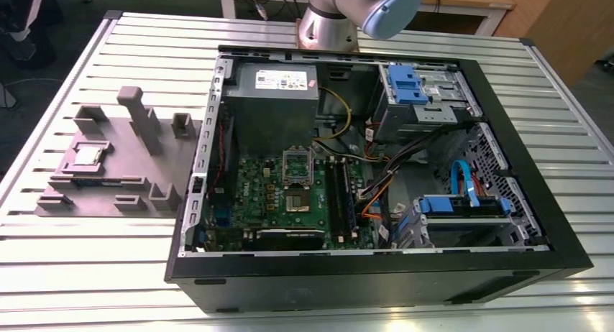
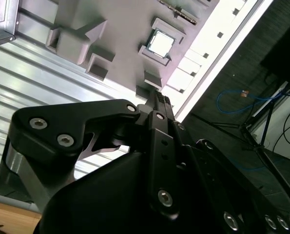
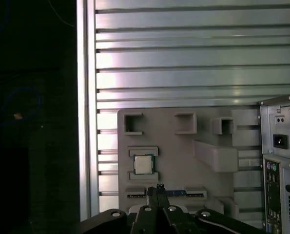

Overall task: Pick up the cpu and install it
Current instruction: 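Reach for the cpu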

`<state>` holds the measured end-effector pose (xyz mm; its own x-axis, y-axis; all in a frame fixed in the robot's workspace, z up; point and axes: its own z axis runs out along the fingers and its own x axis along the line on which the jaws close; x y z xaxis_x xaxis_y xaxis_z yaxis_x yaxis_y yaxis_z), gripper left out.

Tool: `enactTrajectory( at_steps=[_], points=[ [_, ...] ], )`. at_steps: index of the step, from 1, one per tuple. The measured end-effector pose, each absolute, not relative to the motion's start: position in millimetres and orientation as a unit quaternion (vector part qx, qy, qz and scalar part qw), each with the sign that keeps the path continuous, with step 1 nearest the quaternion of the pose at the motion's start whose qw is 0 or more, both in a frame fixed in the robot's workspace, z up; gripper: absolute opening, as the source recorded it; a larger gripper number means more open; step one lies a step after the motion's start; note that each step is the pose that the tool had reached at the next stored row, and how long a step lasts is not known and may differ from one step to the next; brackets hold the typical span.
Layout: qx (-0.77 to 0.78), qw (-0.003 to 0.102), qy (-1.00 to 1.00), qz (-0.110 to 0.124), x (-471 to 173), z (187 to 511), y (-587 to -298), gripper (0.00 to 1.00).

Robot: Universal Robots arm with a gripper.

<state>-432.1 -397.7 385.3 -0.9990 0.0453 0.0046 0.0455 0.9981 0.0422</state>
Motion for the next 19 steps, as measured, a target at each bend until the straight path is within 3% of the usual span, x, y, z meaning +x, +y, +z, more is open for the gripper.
enactTrajectory(
  at_steps=[19],
  points=[
    [-0.023, 0.002, -1.000, -0.021, -450.1, 384.4, -396.6, 0.11]
  ],
)
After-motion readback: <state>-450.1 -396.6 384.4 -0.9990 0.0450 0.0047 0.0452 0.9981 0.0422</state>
